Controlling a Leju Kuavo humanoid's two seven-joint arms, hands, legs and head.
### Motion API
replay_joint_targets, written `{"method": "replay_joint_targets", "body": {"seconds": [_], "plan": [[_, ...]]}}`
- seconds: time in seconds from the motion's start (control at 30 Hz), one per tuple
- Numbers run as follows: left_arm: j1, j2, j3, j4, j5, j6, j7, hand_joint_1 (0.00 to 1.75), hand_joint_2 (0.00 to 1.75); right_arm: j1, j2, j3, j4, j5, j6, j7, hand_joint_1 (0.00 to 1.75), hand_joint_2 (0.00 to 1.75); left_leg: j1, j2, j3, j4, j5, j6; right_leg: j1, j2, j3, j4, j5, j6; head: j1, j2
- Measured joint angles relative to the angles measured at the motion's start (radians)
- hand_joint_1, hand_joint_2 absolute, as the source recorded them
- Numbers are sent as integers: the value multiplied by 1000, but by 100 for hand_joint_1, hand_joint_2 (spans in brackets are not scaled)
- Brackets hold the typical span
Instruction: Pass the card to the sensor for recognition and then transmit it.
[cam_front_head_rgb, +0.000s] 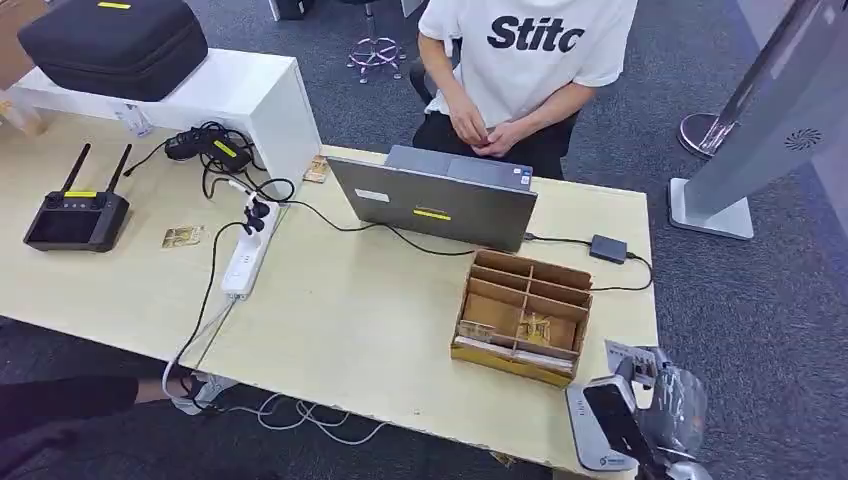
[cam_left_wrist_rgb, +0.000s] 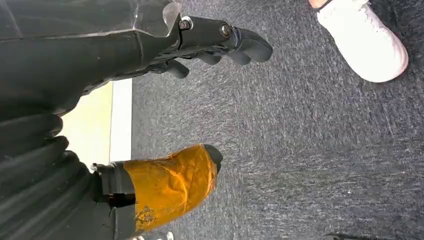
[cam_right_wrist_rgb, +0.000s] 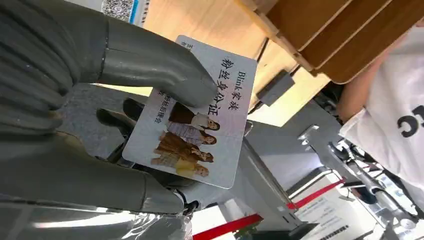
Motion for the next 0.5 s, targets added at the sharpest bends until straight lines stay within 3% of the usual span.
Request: {"method": "replay_joint_targets", "body": {"seconds": [0.13,0.3,0.5], "plan": [[0,-2,0,0,0,0,0,0,175,-5,0,-19,23,-13,3,-8,175,175,0,0,0,0,0,0,0,0,0,0,0,0,0,0],[0,-2,3,0,3,4,0,0,175,-5,-2,-47,27,-77,61,-48,175,175,0,0,0,0,0,0,0,0,0,0,0,0,0,0],[1,1,11,0,10,8,-1,0,175,0,-32,-51,39,-38,119,-30,175,175,0,0,0,0,0,0,0,0,0,0,0,0,0,0]]}}
